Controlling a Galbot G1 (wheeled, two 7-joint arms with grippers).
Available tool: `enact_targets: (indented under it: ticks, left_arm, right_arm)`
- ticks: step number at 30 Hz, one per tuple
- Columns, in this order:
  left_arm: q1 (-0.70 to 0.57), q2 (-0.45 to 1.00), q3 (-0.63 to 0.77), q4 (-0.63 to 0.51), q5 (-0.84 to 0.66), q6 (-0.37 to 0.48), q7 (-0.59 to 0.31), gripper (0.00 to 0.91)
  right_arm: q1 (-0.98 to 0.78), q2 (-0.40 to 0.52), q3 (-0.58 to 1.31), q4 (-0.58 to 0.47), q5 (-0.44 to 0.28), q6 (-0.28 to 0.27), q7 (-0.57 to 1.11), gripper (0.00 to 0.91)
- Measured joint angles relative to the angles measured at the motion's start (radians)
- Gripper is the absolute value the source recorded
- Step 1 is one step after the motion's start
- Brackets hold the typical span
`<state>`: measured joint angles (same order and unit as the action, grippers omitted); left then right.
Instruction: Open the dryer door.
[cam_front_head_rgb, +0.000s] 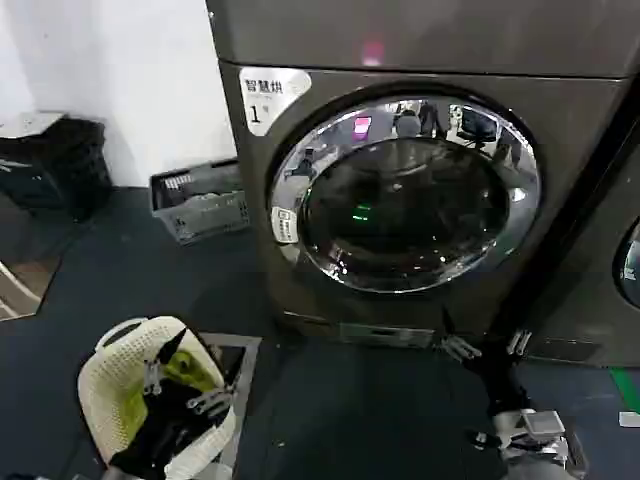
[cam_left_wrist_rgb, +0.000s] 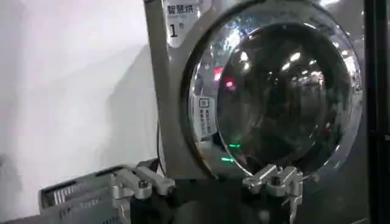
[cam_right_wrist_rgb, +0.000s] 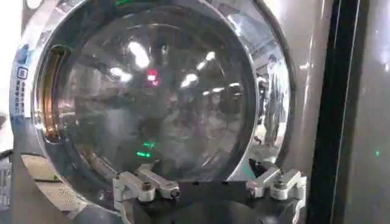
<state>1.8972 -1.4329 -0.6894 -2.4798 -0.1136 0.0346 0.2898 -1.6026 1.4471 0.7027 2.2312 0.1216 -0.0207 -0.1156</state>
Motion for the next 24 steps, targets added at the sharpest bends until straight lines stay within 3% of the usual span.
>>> enact_targets:
  ticks: [4, 10, 19, 24]
  left_arm:
    - [-0.004, 0.001, 0.001, 0.000, -0.018, -0.006, -0.008, 0.907]
    - [-0.014, 0.014, -0.002, -0.015, -0.048, 0.020, 0.016, 0.907]
    - [-0.008, 0.016, -0.001, -0.024, -0.002, 0.019, -0.027, 0.907]
    - [0.001, -0.001, 0.003, -0.022, 0.013, 0.020, 0.004, 0.907]
  right_arm:
    - [0.030, -0.033, 0.006, 0.015, 0.114, -0.024, -0.091, 0.907]
    - [0.125, -0.126, -0.018, 0.033, 0.267, -0.138, -0.201, 0.907]
    - [0.292, -0.289, -0.152, -0.035, 0.269, -0.218, -0.235, 0.907]
    - [0.395, -0.329, -0.260, -0.108, 0.275, -0.179, -0.270, 0.907]
